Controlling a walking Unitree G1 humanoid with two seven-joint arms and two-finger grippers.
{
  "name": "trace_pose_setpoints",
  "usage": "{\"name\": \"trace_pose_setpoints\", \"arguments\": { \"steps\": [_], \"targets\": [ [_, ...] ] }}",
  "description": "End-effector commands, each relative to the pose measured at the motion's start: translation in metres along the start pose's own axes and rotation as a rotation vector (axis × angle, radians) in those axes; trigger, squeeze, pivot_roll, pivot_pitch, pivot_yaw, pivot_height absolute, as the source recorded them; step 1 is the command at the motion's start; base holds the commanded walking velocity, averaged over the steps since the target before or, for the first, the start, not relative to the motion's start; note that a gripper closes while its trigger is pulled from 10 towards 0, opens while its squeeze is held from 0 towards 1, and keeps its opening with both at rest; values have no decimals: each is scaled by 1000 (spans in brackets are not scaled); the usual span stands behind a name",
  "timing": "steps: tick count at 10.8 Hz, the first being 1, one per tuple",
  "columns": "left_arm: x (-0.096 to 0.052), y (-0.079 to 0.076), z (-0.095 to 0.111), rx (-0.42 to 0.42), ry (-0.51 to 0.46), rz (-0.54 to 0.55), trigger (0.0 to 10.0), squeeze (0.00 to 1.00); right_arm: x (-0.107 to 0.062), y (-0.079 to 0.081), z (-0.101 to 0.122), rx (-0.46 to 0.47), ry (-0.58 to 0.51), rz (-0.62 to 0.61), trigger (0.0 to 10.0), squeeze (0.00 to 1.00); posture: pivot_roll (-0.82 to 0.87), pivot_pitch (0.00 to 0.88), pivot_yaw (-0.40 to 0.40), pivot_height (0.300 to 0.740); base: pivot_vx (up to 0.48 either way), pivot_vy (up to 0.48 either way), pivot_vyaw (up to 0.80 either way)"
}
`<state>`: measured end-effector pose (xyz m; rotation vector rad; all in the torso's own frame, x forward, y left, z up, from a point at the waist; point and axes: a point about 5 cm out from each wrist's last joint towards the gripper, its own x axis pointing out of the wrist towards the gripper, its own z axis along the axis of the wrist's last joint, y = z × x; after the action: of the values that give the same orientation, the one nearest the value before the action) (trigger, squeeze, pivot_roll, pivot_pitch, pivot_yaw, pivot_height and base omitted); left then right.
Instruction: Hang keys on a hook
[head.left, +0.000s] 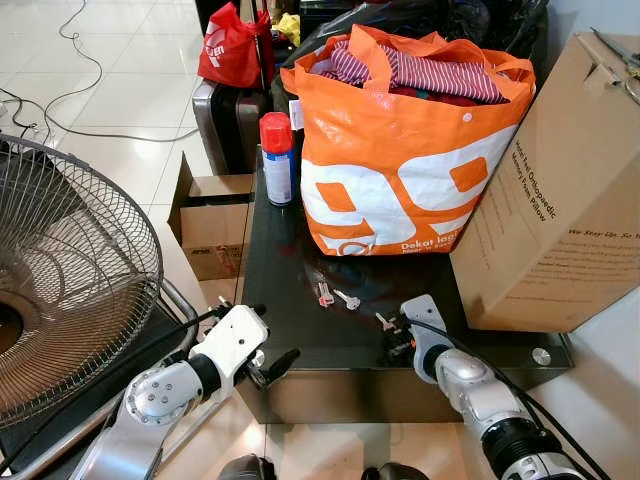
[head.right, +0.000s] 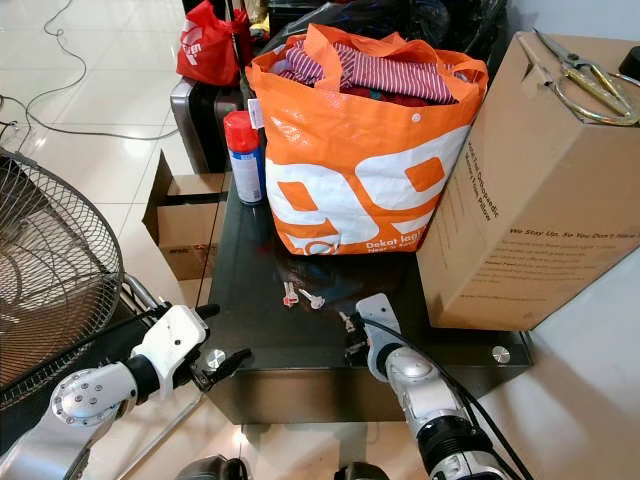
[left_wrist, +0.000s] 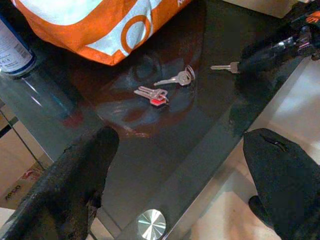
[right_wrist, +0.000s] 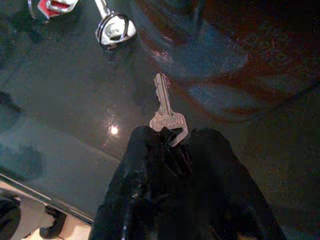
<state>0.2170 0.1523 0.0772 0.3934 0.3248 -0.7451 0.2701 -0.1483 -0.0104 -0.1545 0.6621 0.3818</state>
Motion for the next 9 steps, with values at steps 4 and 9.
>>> {"name": "trace_pose_setpoints", "arguments": {
  "steps": [4, 9],
  "targets": [
    [2, -2, 2, 11, -4, -20, 10000, 0, -4, -4, -13, -24, 62, 1, 10000, 0, -6, 116, 0, 740, 0, 0, 0],
    [1, -2, 2, 19, 0, -33, 10000, 0, -3, -2, -14, 0, 62, -11, 3608, 0, -3, 104, 5, 740, 0, 0, 0]
  ]
}}
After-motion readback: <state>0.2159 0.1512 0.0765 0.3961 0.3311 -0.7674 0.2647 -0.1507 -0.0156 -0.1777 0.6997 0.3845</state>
